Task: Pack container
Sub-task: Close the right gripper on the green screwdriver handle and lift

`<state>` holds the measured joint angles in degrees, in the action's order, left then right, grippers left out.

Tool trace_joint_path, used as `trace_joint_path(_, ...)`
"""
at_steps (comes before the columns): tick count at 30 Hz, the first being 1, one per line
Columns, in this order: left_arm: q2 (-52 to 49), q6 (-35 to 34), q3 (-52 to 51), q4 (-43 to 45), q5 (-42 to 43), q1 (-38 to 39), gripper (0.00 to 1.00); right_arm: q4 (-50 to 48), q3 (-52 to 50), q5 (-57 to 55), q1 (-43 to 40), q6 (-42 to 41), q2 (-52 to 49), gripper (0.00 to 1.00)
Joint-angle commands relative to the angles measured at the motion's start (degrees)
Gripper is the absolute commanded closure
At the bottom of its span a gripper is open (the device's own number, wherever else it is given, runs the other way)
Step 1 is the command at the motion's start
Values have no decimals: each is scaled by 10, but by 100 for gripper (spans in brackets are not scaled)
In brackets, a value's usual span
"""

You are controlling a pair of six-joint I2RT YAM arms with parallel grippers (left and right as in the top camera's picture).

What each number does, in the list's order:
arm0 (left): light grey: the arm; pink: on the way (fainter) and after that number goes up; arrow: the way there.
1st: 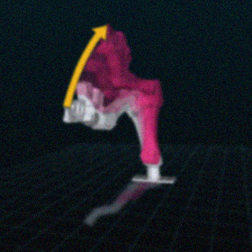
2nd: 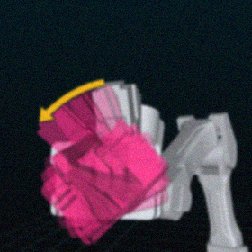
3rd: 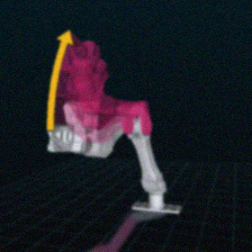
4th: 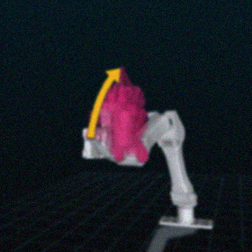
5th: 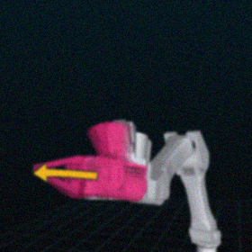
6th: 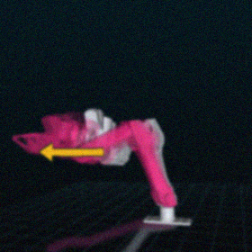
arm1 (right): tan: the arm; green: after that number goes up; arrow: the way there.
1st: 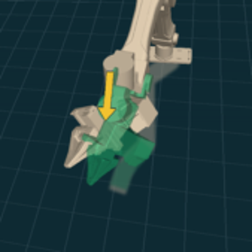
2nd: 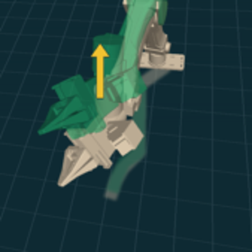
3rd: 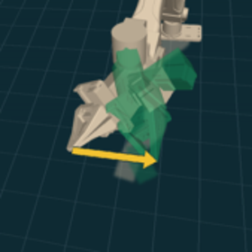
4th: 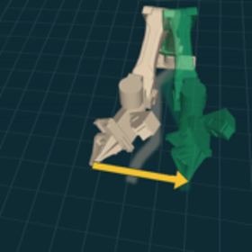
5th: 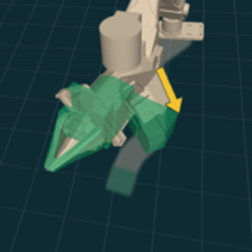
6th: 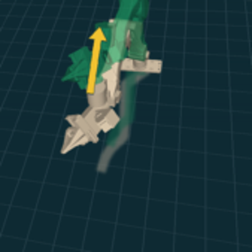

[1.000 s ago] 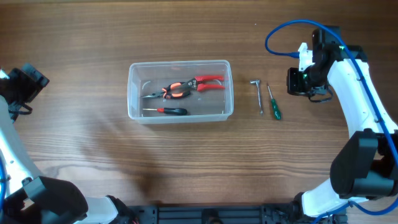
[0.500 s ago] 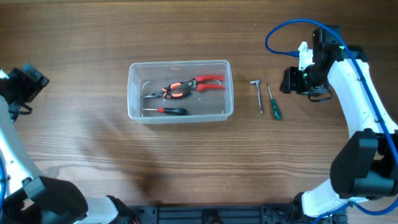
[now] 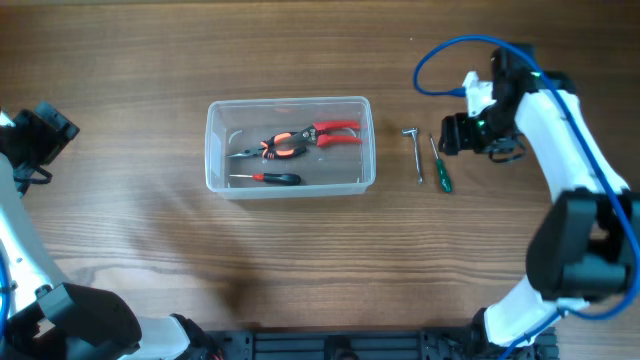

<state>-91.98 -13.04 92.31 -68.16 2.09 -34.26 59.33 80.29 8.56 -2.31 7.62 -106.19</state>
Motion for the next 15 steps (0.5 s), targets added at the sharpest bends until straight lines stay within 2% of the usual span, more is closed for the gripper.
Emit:
trace_joint_path(1, -1, -9, 4, 0, 9, -3, 0, 2, -2, 3, 12, 12, -56, 23)
trace_joint_path(15, -1, -9, 4, 0, 9, -3, 0, 10, -8, -22, 12, 12, -87, 43)
